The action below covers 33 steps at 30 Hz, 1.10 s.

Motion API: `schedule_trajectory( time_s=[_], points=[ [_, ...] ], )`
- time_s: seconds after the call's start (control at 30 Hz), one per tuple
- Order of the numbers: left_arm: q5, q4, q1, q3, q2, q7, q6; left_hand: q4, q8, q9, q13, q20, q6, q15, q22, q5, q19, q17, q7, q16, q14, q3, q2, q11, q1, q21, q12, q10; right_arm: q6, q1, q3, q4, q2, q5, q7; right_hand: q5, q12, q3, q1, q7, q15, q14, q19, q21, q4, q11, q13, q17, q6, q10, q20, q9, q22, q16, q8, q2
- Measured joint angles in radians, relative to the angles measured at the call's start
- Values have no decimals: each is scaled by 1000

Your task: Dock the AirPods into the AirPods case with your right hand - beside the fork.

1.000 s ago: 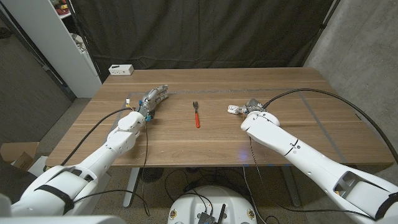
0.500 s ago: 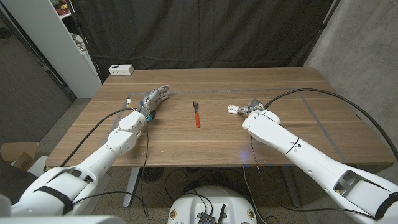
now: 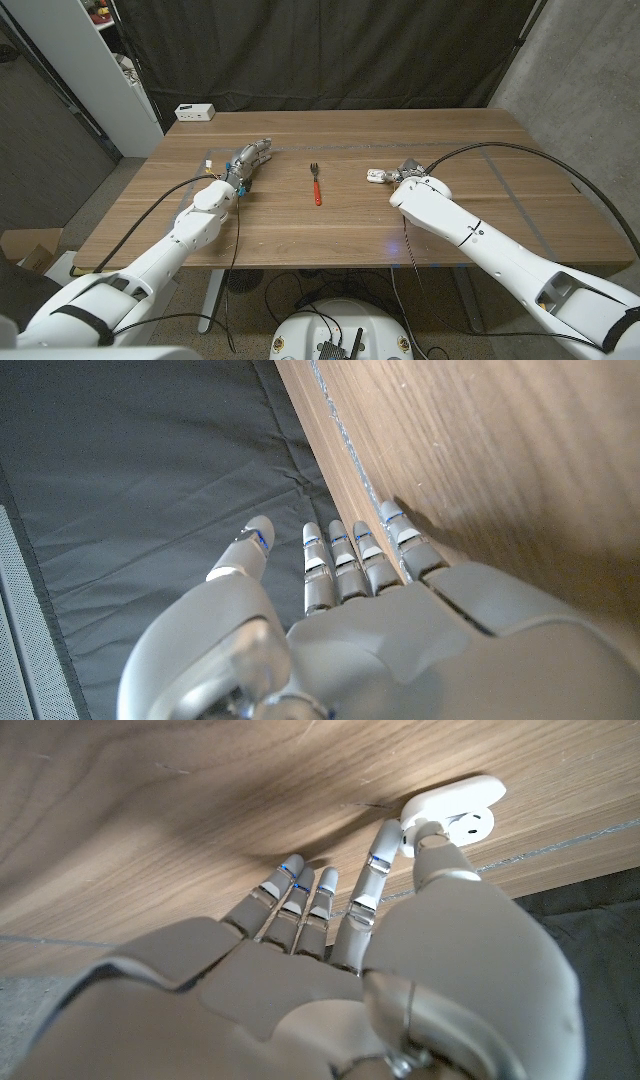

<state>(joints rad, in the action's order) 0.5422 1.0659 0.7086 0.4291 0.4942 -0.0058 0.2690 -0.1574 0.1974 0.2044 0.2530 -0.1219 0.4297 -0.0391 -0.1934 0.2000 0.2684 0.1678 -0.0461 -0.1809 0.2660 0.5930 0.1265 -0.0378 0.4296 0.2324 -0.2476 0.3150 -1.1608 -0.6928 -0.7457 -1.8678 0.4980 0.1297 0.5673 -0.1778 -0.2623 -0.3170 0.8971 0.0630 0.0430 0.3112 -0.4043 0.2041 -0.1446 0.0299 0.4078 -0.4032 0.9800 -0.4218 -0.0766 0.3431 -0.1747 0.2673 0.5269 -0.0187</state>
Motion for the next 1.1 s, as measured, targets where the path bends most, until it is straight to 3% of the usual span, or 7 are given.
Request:
schedule_trajectory(
  time_s=[0.57,1.1],
  points=[
    [3,32,22,-7,6,28,-15,4,0,0,0,0,0,0,0,4,0,0,0,0,0,-4,-4,0,4,0,0,0,37,30,-21,29,4,-1,-15,0,7,0,0,-7,-2,6,-3,-1,0,-7,-5,4,8,-7,-15,-9,0,0,4,0],
    [9,7,17,-10,-4,25,-11,1,0,0,0,3,0,0,-3,4,1,0,0,0,0,-7,-5,0,5,-4,0,0,68,85,-57,72,6,-10,-80,0,26,7,-10,28,-2,-5,6,-5,1,-3,-11,9,-20,16,-16,-14,1,0,-10,3]
  ],
)
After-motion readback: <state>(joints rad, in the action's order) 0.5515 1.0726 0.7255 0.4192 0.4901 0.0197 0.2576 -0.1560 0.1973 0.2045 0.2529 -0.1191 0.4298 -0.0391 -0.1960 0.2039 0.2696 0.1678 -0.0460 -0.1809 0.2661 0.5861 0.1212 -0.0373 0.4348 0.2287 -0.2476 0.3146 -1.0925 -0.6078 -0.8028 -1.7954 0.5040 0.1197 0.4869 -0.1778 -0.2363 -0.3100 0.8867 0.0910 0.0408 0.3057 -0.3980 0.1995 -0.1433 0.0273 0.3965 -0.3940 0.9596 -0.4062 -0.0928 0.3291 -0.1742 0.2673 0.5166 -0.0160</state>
